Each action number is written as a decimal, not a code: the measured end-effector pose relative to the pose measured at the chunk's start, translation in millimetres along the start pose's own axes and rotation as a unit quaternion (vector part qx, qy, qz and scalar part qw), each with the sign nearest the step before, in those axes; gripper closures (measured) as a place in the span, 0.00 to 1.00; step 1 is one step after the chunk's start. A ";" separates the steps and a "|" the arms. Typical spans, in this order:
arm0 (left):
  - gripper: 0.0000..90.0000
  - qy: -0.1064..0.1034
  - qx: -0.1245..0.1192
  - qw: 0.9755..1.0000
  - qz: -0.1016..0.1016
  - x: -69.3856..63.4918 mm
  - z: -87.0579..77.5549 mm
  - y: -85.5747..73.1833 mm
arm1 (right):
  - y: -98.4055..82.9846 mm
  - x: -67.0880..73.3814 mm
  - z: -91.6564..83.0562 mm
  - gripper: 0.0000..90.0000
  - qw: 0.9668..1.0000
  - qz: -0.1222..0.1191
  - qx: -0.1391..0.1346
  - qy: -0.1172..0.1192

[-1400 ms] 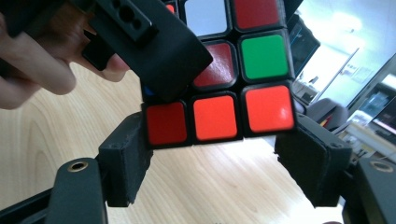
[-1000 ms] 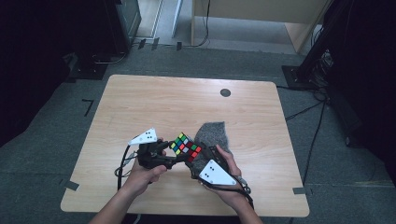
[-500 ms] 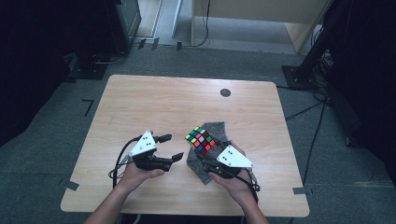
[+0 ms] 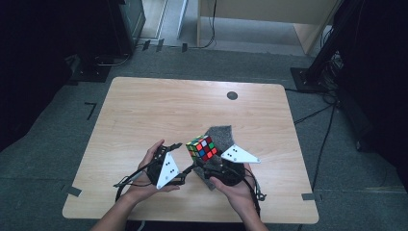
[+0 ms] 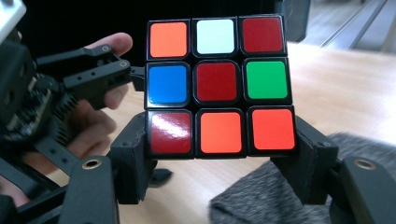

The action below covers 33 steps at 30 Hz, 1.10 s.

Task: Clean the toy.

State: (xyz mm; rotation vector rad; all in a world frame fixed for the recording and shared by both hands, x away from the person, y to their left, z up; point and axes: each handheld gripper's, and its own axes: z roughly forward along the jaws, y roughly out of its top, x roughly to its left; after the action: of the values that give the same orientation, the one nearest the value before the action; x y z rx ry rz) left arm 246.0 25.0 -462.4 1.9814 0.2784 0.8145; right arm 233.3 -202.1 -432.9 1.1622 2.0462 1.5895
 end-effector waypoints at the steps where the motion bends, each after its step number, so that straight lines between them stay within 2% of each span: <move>1: 0.24 -0.001 -0.001 1.000 0.001 -0.3 -0.2 0.5 | -0.1 0.1 1.0 0.39 1.000 0.009 0.006 0.006; 4: 0.26 -0.006 -0.009 1.000 0.005 -1.0 -1.5 0.9 | -1.0 1.7 4.3 0.39 0.999 0.020 0.023 0.024; 6: 0.29 -0.010 -0.018 1.000 0.011 -1.5 -3.2 0.8 | -1.4 3.0 6.2 0.39 0.999 0.025 0.032 0.028; 8: 0.31 -0.012 -0.024 1.000 0.009 -1.4 -4.1 1.0 | -1.9 3.2 7.7 0.39 0.998 0.036 0.042 0.030; 10: 0.32 -0.013 -0.028 0.999 0.008 -1.4 -4.6 0.9 | -2.5 2.0 8.9 0.39 0.996 0.050 0.052 0.045; 14: 0.37 -0.016 -0.031 0.999 0.019 -3.5 -5.5 0.2 | -3.0 -2.6 10.6 0.38 0.993 0.076 0.065 0.065; 15: 0.37 -0.021 -0.032 0.999 0.014 -2.3 -5.6 0.4 | -3.2 -3.9 10.7 0.38 0.992 0.081 0.064 0.070; 18: 0.37 -0.046 -0.028 0.998 -0.016 3.8 -5.3 -0.1 | -3.5 -7.4 10.4 0.35 0.992 0.086 0.051 0.081; 20: 0.37 -0.041 -0.018 0.999 -0.031 7.3 -4.3 -2.6 | -1.4 -8.3 6.5 0.30 0.993 0.079 0.038 0.076; 22: 0.37 -0.041 -0.013 0.997 -0.057 13.6 -4.1 -6.5 | 2.3 -12.6 -1.1 0.30 0.994 0.077 0.014 0.076; 24: 0.37 -0.045 -0.009 0.995 -0.088 21.6 -4.4 -9.2 | 6.2 -19.2 -10.1 0.30 0.994 0.082 -0.016 0.068; 26: 0.37 -0.052 -0.008 0.992 -0.115 28.2 -4.6 -11.2 | 7.5 -26.9 -16.5 0.31 0.995 0.079 -0.039 0.042; 27: 0.38 -0.071 -0.007 0.988 -0.135 33.1 -4.8 -12.9 | 6.9 -29.2 -17.4 0.31 0.997 0.067 -0.040 0.025; 28: 0.37 -0.083 -0.008 0.986 -0.145 35.7 -5.1 -14.1 | 3.8 -32.4 -15.9 0.32 0.999 0.037 -0.032 -0.011; 29: 0.38 -0.079 -0.006 0.986 -0.149 36.2 -4.9 -14.3 | -0.3 -35.3 -12.6 0.32 0.999 0.020 -0.020 -0.032; 30: 0.37 -0.077 -0.003 0.986 -0.151 36.7 -4.3 -14.3 | -5.4 -38.1 -7.7 0.33 0.999 0.012 -0.005 -0.045; 33: 0.37 -0.085 0.001 0.982 -0.170 39.0 -2.6 -15.1 | -20.8 -43.0 9.3 0.34 0.997 -0.002 0.038 -0.067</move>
State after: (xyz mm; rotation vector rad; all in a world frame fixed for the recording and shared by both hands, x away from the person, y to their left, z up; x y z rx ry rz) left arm 275.6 54.2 -457.4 1.9193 0.4999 0.4245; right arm 257.9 -229.1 -465.1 1.2554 2.0372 1.4024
